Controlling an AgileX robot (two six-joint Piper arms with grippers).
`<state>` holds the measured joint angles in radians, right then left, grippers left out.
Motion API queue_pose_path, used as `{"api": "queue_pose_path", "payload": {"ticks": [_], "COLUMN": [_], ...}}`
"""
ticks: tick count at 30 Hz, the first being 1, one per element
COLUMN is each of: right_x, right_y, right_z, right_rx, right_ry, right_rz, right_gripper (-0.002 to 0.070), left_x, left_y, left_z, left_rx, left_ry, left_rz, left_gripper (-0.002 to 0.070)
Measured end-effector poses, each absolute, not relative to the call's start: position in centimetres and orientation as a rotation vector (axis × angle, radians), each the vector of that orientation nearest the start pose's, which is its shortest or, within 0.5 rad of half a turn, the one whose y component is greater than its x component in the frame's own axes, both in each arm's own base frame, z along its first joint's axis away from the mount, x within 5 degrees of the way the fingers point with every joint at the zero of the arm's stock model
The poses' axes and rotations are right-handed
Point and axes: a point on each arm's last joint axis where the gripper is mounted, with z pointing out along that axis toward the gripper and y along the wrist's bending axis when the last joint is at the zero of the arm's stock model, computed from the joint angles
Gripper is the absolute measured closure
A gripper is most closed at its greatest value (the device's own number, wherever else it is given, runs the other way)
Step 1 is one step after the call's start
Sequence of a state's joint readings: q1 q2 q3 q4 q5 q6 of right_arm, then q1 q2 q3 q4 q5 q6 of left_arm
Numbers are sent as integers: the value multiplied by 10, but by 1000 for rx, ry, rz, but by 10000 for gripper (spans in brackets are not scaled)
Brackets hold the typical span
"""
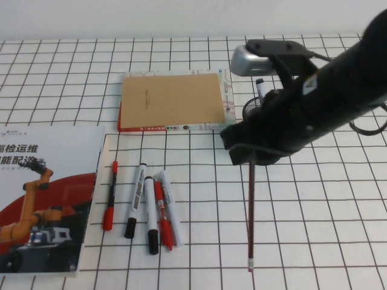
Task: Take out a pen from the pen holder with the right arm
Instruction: 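Take a marker out of the pen holder and lay it on the table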
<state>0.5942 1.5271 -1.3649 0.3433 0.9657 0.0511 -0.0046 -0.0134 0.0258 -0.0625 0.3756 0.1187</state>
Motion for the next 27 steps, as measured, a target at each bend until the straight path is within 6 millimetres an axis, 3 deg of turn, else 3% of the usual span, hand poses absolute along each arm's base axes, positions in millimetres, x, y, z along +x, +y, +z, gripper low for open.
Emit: {"api": "queue_pose_path", "payload": {"ticks": [11, 24, 27], "right_x": [315, 367, 374], "right_y": [272, 315, 320], "right_z": [288, 258, 242], "right_rx": [-674, -734, -739], "right_ry": [2756, 2790, 2819], "right_rz": [653, 680, 681], "right_gripper": [677, 677, 677], "left_x": [52, 52, 52], "left_y": [-2, -2, -2], "left_z": [172, 172, 172], "left_rx": [77, 77, 77], "left_ry": [1869, 1869, 1869], "left_rz": [17, 17, 17], "left_gripper": [679, 679, 679]}}
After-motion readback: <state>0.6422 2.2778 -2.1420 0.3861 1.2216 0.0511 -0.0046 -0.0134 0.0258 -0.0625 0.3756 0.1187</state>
